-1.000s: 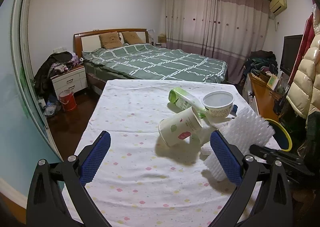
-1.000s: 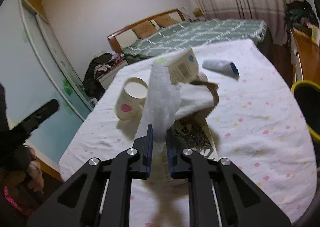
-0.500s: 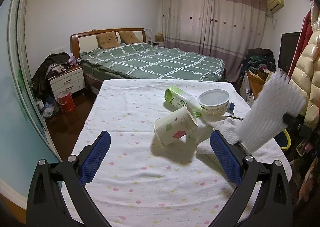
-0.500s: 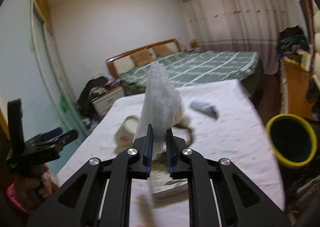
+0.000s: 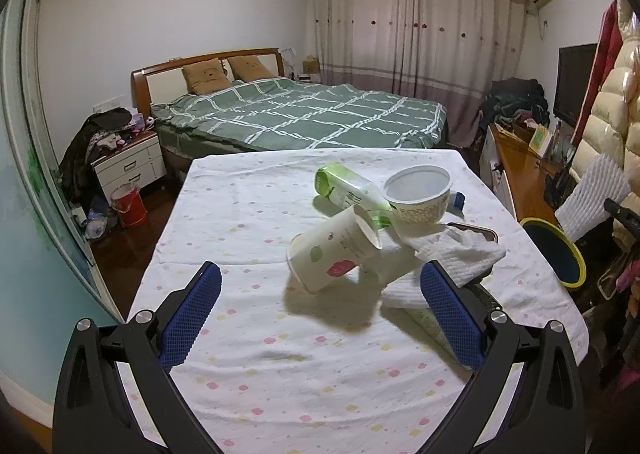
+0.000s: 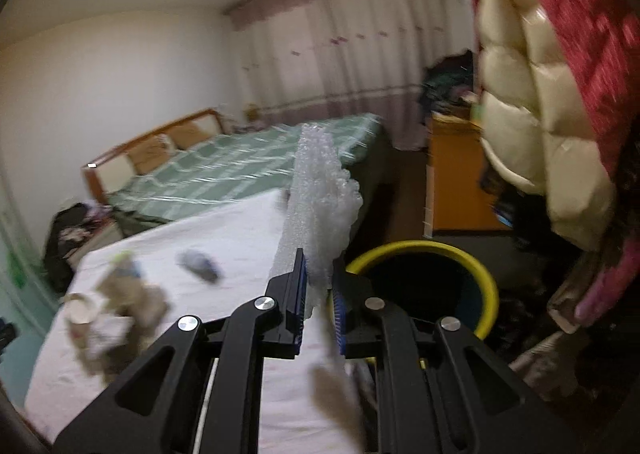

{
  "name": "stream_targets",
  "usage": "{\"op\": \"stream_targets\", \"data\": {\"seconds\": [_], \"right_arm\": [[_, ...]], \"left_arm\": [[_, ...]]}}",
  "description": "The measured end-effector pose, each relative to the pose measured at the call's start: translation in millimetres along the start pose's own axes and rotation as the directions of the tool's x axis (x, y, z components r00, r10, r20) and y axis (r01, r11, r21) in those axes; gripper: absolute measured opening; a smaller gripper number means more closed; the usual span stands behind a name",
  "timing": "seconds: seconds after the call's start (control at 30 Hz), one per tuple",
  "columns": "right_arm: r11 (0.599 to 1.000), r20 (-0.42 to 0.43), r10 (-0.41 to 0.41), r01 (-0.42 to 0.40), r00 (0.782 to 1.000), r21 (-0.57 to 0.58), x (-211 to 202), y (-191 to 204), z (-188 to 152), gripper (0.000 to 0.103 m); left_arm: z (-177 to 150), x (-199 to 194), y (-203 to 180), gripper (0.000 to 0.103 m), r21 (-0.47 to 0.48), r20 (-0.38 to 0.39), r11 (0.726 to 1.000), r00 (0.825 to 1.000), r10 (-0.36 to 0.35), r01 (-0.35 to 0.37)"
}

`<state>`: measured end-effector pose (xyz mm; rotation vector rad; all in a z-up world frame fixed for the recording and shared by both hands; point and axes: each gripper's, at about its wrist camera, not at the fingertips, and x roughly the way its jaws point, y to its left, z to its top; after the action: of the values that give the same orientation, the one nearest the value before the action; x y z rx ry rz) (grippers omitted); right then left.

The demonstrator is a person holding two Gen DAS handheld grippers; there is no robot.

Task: Collect trash
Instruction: 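Carry the foam net into the bin and open the right tool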

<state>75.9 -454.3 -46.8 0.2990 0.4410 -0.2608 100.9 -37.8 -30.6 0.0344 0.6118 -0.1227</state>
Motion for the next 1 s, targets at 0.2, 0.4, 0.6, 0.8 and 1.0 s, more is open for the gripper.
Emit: {"op": "stream_targets", "data": {"seconds": [0.2,0.4,0.6,0.8,1.0], "right_arm": [[0.990,-0.087,-0.141,0.143,0.986,0.021,62,-52,-7,0.012],[0.973,-0.194,-0.224,0.231,0.955,0.011,112,-84,-29,0.012],[0.961,-0.250,-0.265,0.275,0.931,0.005,140,-96,-45,0.013],[0.957,-0.275,-0.276,0.291,0.921,0.012,146,-100,-50,0.027],[0.960,-0.252,-0.267,0.279,0.930,0.012,131,-91,-47,0.034]], "left_arm": [[2,11,-16,0.098,0.027,-0.019,1.000,1.000,-0.012,0.012],[1,19,-21,0.098,0.041,-0.035,0.999,0.999,-0.011,0.012],[0,25,-21,0.098,0.043,-0.050,0.999,0.999,-0.006,0.008],[-2,30,-21,0.098,0.046,-0.063,0.999,0.998,-0.012,0.015],[-5,39,-19,0.098,0.049,-0.083,0.998,0.996,-0.036,0.040]]}}
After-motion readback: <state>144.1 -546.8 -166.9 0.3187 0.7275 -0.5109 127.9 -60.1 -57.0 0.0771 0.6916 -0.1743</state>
